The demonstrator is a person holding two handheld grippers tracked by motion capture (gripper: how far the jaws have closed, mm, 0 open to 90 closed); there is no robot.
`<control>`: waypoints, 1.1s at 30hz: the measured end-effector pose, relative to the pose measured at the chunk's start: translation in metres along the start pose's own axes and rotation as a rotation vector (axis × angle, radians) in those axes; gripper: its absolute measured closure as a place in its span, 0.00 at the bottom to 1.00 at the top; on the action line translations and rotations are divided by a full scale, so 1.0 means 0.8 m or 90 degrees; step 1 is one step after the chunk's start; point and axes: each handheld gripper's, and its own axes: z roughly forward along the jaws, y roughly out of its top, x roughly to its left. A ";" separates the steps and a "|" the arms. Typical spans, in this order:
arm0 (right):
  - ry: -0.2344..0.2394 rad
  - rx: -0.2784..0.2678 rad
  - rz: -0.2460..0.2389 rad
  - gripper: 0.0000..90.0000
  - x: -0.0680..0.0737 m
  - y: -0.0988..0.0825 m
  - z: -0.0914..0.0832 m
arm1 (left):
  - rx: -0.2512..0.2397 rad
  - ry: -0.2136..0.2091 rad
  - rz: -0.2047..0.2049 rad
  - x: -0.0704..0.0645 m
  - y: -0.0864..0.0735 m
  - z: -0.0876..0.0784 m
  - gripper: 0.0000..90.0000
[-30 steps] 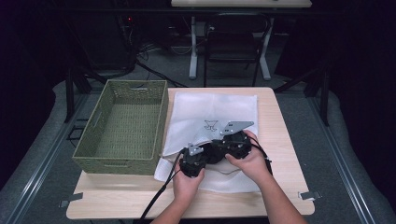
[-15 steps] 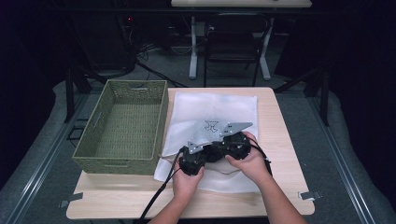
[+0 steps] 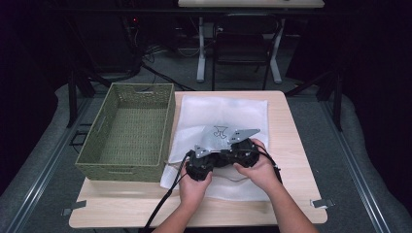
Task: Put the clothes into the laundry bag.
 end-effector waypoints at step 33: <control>-0.001 0.000 -0.014 0.98 0.007 0.004 -0.004 | -0.010 0.036 -0.032 0.015 0.023 0.021 0.98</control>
